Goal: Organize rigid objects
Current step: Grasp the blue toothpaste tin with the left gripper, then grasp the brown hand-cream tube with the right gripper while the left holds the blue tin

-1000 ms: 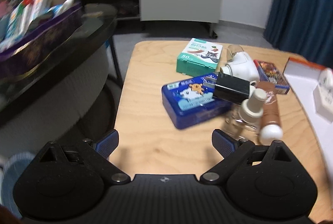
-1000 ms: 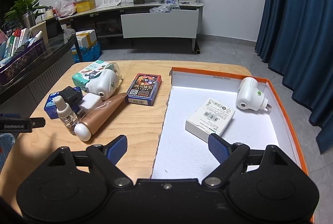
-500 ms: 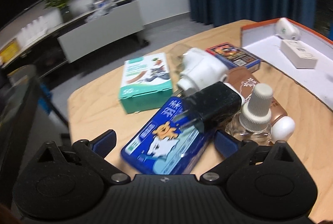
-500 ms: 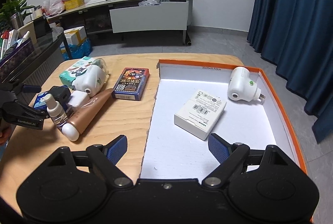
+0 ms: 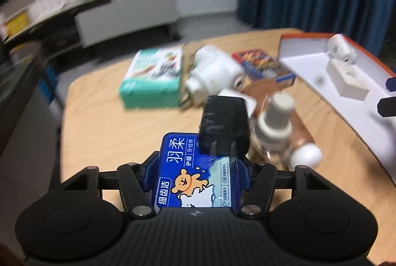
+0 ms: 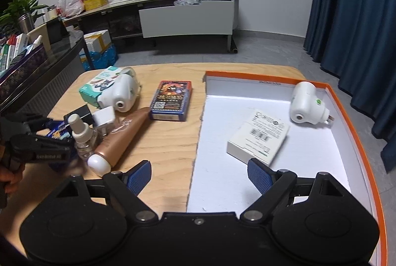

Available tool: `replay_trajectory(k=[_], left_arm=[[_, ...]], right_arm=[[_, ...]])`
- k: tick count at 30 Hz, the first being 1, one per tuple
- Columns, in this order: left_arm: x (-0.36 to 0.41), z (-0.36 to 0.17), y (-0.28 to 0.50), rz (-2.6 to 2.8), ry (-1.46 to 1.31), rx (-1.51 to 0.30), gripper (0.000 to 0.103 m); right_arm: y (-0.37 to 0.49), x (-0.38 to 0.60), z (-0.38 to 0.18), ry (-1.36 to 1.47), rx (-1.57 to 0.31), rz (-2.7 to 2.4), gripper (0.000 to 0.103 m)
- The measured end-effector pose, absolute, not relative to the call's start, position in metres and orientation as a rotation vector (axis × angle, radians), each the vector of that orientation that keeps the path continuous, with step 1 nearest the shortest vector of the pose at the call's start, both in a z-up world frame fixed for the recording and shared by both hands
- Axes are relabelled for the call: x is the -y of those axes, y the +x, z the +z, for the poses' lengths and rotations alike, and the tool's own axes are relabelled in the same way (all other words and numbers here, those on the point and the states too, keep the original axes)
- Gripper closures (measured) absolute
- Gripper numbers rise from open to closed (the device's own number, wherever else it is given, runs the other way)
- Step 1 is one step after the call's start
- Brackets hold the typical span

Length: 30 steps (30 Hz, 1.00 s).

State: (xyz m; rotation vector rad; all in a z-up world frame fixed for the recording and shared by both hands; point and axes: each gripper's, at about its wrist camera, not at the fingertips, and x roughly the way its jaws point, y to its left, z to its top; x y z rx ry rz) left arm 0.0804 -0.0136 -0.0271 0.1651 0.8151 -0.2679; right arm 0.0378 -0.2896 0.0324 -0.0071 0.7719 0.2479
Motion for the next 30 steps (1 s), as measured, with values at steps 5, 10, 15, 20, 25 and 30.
replay_trajectory(k=[5, 10, 15, 20, 25, 30], left_arm=[[0.002, -0.013, 0.051, -0.264, 0.051, -0.960, 0.041], [0.004, -0.009, 0.013, -0.234, 0.038, -0.930, 0.041], [0.010, -0.008, -0.014, -0.194, -0.054, -0.886, 0.040], [0.004, -0.002, -0.022, -0.146, -0.136, -0.855, 0.040], [0.002, 0.001, -0.025, -0.131, -0.171, -0.829, 0.040], [0.001, -0.001, -0.025, -0.124, -0.194, -0.816, 0.040]], right_arm=[[0.037, 0.288, 0.030, 0.028, -0.779, 0.272, 0.003], [0.037, 0.273, 0.026, 0.046, -0.790, 0.337, 0.003], [0.054, 0.245, 0.019, 0.088, -0.839, 0.423, 0.003], [0.068, 0.209, 0.009, 0.047, -0.857, 0.448, 0.003], [0.081, 0.200, -0.005, 0.040, -0.875, 0.413, 0.004], [0.083, 0.215, -0.010, 0.020, -0.883, 0.340, 0.006]])
